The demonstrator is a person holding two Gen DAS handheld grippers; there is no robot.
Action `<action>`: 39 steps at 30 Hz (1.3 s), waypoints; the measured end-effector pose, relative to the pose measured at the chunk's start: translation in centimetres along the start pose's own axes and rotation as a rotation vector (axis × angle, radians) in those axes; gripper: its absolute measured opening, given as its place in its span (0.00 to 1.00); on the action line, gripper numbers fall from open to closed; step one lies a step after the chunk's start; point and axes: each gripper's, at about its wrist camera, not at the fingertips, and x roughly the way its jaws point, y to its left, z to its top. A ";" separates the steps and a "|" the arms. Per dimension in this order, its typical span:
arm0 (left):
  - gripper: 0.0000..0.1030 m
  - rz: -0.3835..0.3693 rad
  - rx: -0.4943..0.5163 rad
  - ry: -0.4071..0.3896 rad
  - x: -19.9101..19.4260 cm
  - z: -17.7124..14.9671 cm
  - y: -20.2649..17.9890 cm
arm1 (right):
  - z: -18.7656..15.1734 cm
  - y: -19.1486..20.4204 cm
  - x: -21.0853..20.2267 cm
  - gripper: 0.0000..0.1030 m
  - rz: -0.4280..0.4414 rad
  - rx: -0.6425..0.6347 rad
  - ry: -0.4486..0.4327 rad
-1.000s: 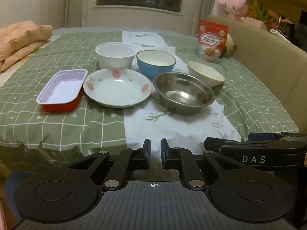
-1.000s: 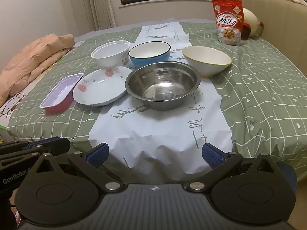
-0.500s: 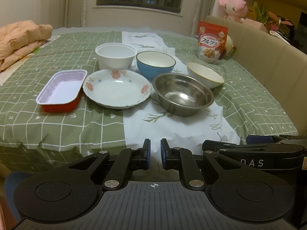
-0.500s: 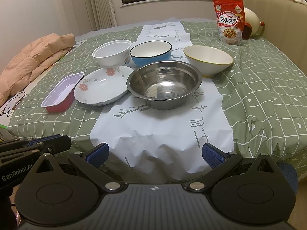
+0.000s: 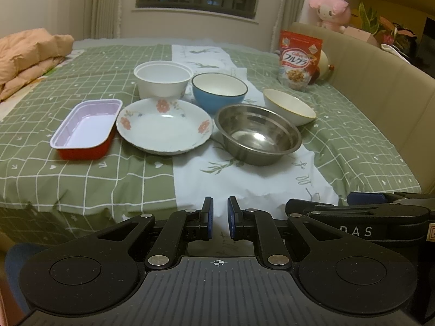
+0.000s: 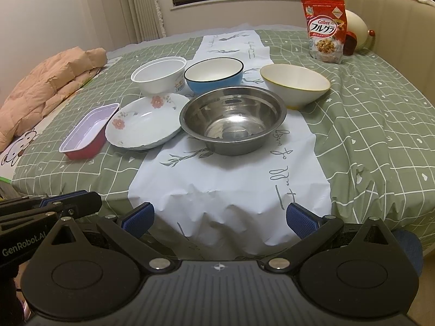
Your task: Organize plates and bowls
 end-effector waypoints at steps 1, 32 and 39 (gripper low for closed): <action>0.14 0.001 0.001 -0.001 0.0 0.0 0.0 | 0.0 0.0 0.0 1.00 0.000 0.000 0.000; 0.14 -0.018 0.001 0.009 -0.1 0.4 -0.2 | 0.4 -0.1 -0.2 1.00 0.005 0.005 -0.006; 0.14 -0.014 0.000 0.032 1.0 0.8 -0.2 | 0.7 -0.7 0.7 1.00 0.015 0.023 0.004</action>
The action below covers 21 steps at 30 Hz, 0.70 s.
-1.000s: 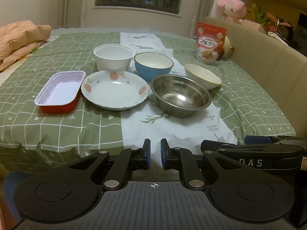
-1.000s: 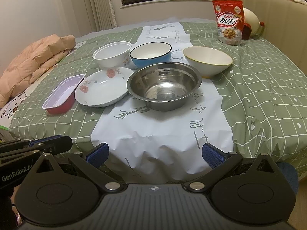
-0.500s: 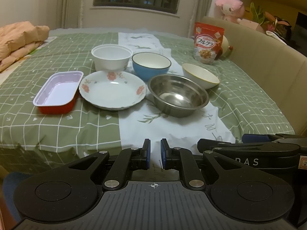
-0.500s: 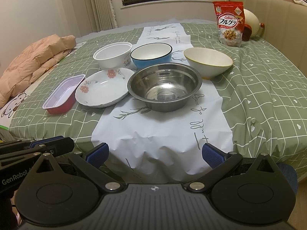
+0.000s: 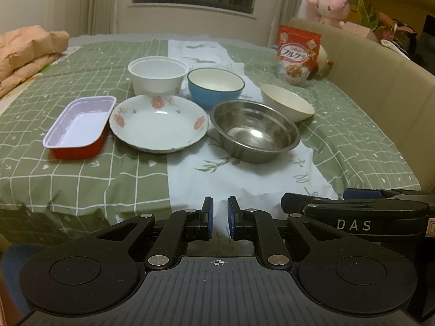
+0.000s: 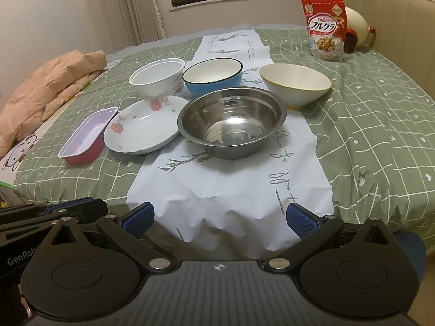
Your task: Organize plates and bowls
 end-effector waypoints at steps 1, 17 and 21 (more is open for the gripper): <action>0.14 0.001 0.000 0.004 0.2 0.1 0.0 | 0.1 -0.1 0.2 1.00 0.000 0.002 0.002; 0.15 -0.312 -0.219 0.073 9.2 4.9 3.7 | 3.7 -6.4 6.3 1.00 0.030 0.147 -0.047; 0.15 -0.180 -0.127 -0.009 11.3 7.4 3.4 | 4.9 -8.3 9.4 1.00 0.035 0.195 -0.027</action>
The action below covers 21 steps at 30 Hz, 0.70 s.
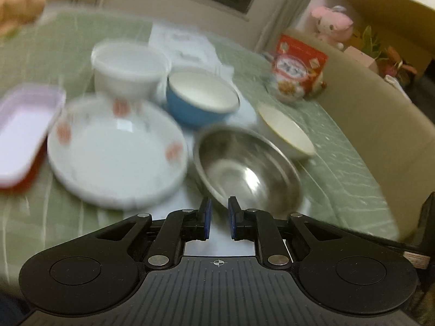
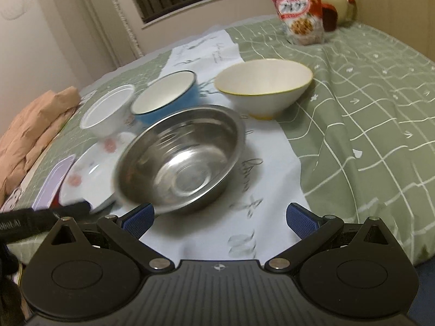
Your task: Organize plates and bowls
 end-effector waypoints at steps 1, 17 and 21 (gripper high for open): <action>0.15 0.004 0.007 -0.019 0.6 0.7 0.1 | 0.4 -0.4 0.8 1.00 -0.001 0.012 0.009; 0.22 -0.008 -0.047 0.114 9.3 2.8 1.6 | 0.8 -3.2 4.7 1.00 0.088 0.073 0.089; 0.22 -0.024 -0.069 0.119 9.2 2.6 1.8 | 0.5 -3.0 4.7 1.00 0.074 0.082 0.081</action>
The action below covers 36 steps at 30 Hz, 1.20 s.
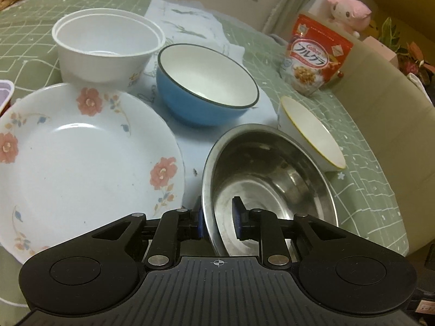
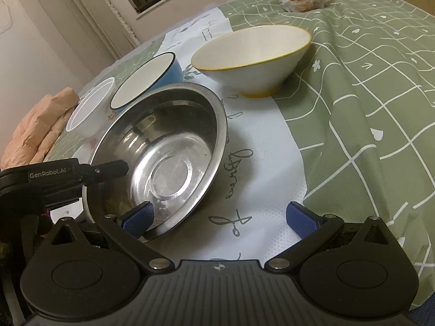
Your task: Organize plates and bowls
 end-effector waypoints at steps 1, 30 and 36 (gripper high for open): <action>0.22 -0.004 -0.002 0.000 -0.1 0.0 0.1 | -0.1 0.1 0.0 1.00 -0.003 -0.006 -0.005; 0.21 -0.017 0.011 -0.007 -0.8 0.5 -0.4 | 4.1 3.9 0.7 0.52 -0.087 -0.139 -0.132; 0.22 -0.033 0.000 -0.124 -4.3 0.9 1.5 | 3.9 9.2 -1.3 0.52 -0.124 -0.275 -0.219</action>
